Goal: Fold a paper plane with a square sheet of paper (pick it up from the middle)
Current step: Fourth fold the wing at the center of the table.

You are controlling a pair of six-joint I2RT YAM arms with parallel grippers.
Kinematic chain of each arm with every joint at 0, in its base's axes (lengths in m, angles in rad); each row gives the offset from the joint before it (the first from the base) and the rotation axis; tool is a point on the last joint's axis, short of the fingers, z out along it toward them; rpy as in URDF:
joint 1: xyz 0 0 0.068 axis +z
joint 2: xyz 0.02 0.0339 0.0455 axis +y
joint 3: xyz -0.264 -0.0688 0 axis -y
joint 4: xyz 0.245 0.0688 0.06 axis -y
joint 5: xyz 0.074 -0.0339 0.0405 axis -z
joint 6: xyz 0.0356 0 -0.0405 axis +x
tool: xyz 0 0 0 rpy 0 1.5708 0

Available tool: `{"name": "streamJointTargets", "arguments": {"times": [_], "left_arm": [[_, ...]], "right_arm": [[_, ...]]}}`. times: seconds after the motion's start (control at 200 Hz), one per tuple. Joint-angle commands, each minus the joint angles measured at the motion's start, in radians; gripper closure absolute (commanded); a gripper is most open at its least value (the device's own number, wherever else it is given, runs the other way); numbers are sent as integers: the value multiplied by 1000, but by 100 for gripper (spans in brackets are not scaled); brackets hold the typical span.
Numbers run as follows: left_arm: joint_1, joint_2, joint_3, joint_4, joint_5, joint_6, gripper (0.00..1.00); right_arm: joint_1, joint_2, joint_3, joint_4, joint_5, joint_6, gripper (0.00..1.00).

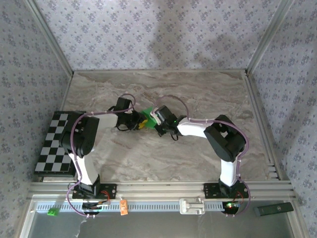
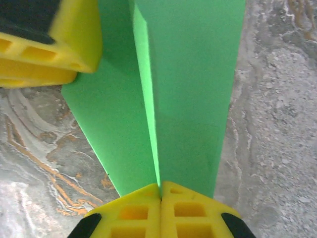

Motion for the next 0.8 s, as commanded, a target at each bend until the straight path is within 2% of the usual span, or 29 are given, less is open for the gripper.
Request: {"name": "streamJointTargets", "arguments": {"times": [0.0, 0.305, 0.795], "left_arm": [[6, -60, -22, 1, -14, 27, 71], [3, -49, -60, 132, 40, 9, 65], [-19, 46, -9, 135, 65, 13, 61]], "right_arm": [[-32, -22, 39, -49, -184, 60, 97], [-77, -2, 69, -57, -334, 128, 98], [-86, 24, 81, -63, -334, 134, 98]]}}
